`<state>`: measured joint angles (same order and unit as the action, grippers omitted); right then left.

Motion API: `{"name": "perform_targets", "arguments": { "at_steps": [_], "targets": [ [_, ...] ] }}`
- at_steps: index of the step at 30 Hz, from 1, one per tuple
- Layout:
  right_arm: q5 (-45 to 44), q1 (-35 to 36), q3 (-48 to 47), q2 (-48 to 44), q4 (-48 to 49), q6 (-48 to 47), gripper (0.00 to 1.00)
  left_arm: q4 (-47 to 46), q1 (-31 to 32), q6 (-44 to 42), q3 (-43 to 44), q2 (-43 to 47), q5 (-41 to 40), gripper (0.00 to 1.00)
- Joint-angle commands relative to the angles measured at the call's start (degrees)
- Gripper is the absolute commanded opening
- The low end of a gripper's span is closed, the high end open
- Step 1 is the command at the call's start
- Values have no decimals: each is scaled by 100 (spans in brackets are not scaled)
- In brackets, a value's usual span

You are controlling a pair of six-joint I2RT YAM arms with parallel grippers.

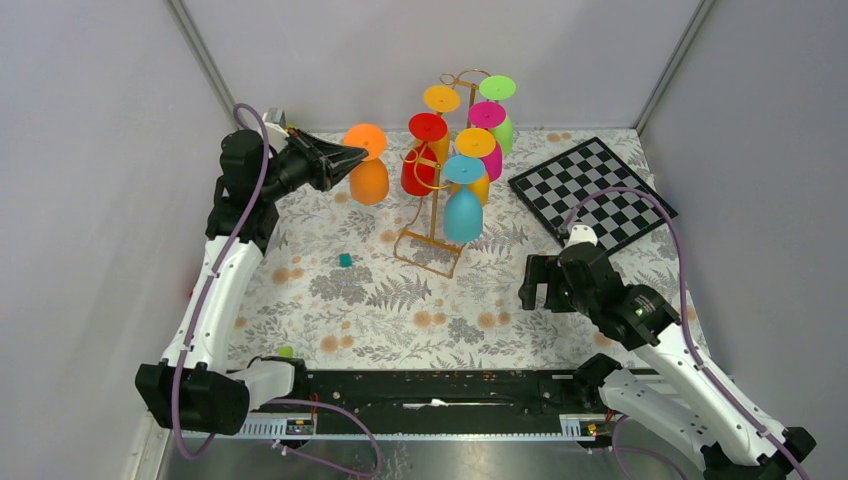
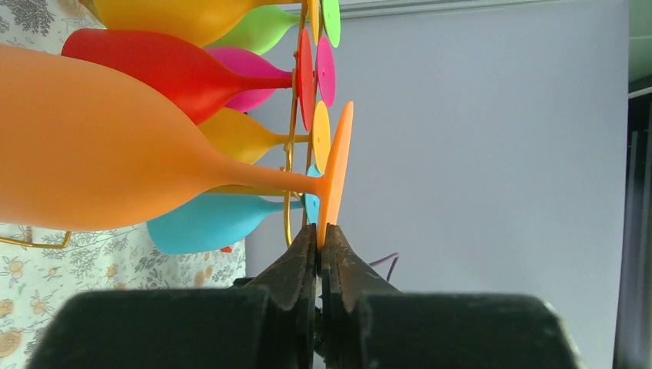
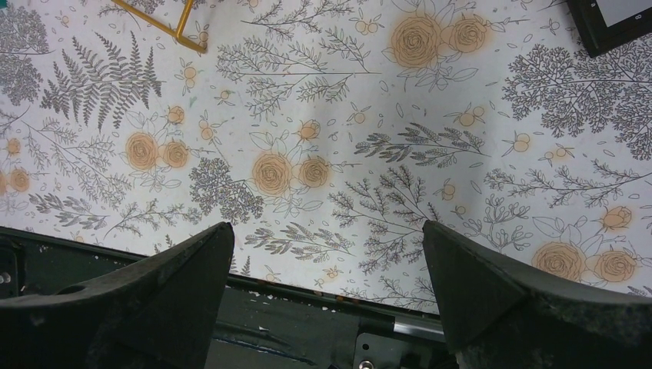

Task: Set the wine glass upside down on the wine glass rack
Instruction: Turn the wine glass upside down at the wine rack.

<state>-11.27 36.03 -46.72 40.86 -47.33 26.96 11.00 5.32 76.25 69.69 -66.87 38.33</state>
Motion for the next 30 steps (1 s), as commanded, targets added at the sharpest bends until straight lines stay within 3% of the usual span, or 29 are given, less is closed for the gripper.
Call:
{"name": "perform_targets", "arguments": {
  "at_steps": [1,30],
  "targets": [
    [-24,-35,-87,-95,32,-2,100,-257,-23,327,251,11,-234,0],
    [143,-36,29,-68,27,67,100,-329,591,488,376,-368,-431,0]
  ]
}}
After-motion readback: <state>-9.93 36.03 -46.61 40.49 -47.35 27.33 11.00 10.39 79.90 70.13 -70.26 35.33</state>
